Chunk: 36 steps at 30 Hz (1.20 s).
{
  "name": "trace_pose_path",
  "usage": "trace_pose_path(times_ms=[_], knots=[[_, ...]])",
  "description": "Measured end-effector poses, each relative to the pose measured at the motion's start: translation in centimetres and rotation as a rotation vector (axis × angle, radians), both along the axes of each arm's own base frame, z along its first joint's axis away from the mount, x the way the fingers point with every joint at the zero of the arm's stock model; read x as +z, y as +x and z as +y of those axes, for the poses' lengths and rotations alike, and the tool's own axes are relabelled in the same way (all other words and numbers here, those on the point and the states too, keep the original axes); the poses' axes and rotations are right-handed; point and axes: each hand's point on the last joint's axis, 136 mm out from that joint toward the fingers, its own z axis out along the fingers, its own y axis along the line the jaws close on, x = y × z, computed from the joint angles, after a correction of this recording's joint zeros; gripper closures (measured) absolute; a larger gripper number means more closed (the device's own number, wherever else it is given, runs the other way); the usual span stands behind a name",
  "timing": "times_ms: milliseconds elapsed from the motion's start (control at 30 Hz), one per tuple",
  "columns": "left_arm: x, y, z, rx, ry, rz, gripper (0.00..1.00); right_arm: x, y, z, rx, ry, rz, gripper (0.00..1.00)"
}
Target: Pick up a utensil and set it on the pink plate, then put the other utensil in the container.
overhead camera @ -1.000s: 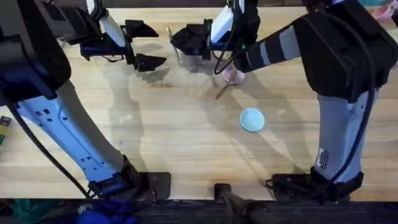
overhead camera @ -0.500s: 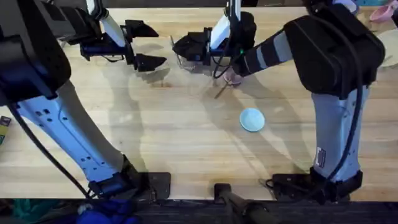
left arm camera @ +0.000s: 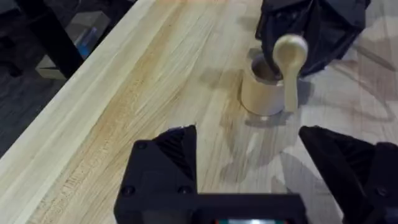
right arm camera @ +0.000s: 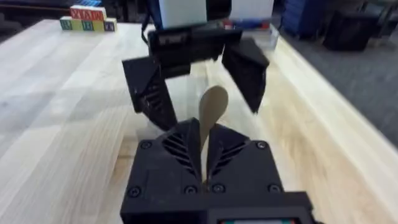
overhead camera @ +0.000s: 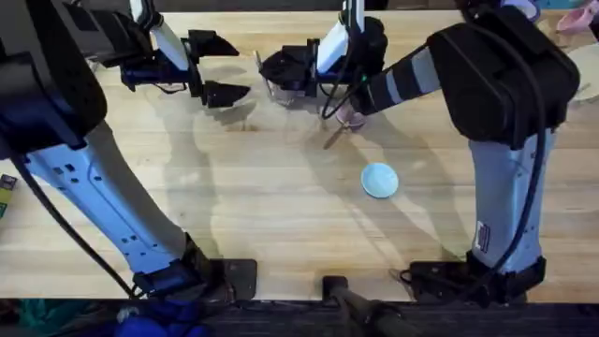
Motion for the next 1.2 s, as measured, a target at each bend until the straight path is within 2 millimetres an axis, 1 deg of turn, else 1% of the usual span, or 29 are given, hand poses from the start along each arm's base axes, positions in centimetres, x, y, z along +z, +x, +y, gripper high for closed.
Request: trace_pose_path(times_ms=[233,500,833,1067,1200], knots=[[0.0,0.0,0.0,0.0,0.0,0.0,0.007,2.5,-0.2,-0.1,0.002,0.07,-0.083,0.97],[0.0,0.0,0.0,0.0,0.0,0.0,0.007,4.5,-0.4,-0.5,0.005,0.131,-0.103,0.97],[0.0,0.0,0.0,0.0,0.0,0.0,0.008,5.1,1.2,-2.4,-0.049,0.154,-0.074,0.97],[0.0,0.0,0.0,0.0,0.0,0.0,0.007,5.2,1.7,-3.1,-0.064,0.158,-0.057,0.97],[0.0,0.0,0.0,0.0,0.0,0.0,0.007,5.8,2.0,-3.6,-0.074,0.163,-0.059,0.97]])
